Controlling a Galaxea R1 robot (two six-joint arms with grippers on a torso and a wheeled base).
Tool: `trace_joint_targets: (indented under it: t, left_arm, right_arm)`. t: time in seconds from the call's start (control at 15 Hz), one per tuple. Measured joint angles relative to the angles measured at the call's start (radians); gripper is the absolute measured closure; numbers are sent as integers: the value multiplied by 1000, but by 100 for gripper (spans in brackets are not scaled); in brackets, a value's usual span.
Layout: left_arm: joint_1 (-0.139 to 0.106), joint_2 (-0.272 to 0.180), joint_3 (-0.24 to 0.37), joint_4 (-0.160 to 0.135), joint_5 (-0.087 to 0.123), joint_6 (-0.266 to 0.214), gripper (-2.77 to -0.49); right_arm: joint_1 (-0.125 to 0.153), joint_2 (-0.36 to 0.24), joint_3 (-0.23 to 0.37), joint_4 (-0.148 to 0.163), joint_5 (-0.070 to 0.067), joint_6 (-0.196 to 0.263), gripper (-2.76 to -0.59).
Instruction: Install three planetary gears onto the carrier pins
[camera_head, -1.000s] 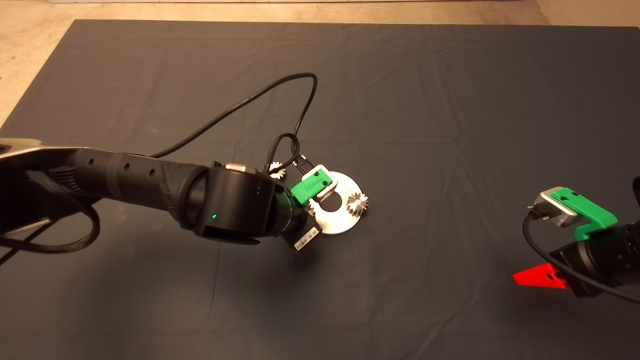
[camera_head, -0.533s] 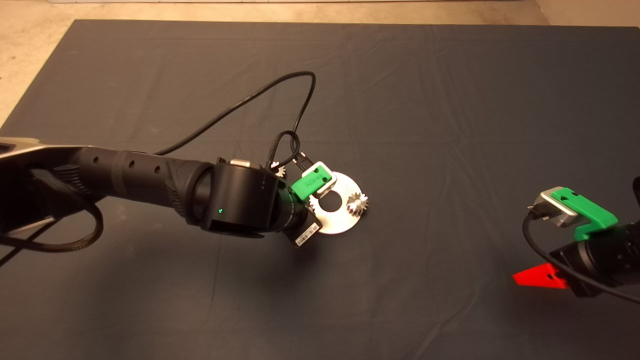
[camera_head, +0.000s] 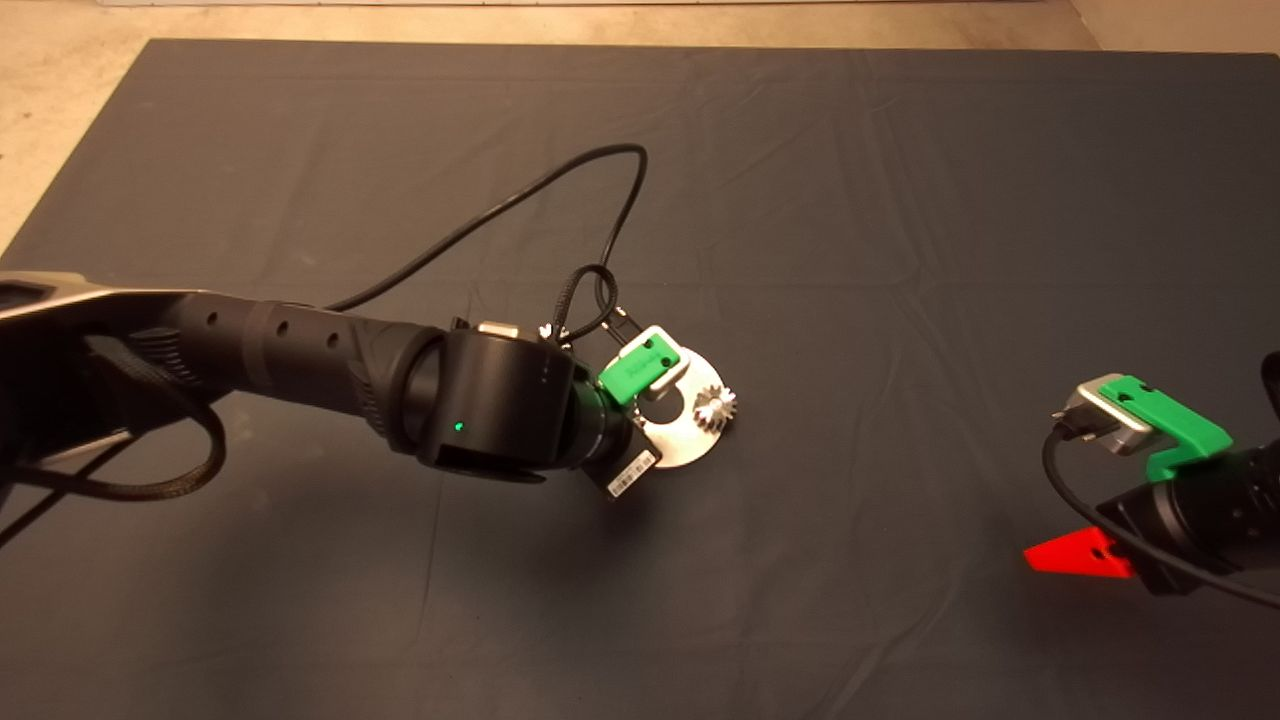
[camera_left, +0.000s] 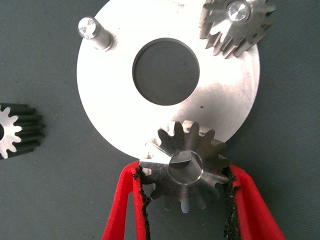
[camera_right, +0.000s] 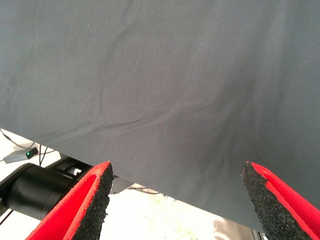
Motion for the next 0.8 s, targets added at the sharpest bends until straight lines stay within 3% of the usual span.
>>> trace_joint_targets:
  t: [0.8]
  left_arm:
    - [0,-8,-14,0,1,-10,-60]
  right_arm:
    - [5,-1,0,3,3,0,-191]
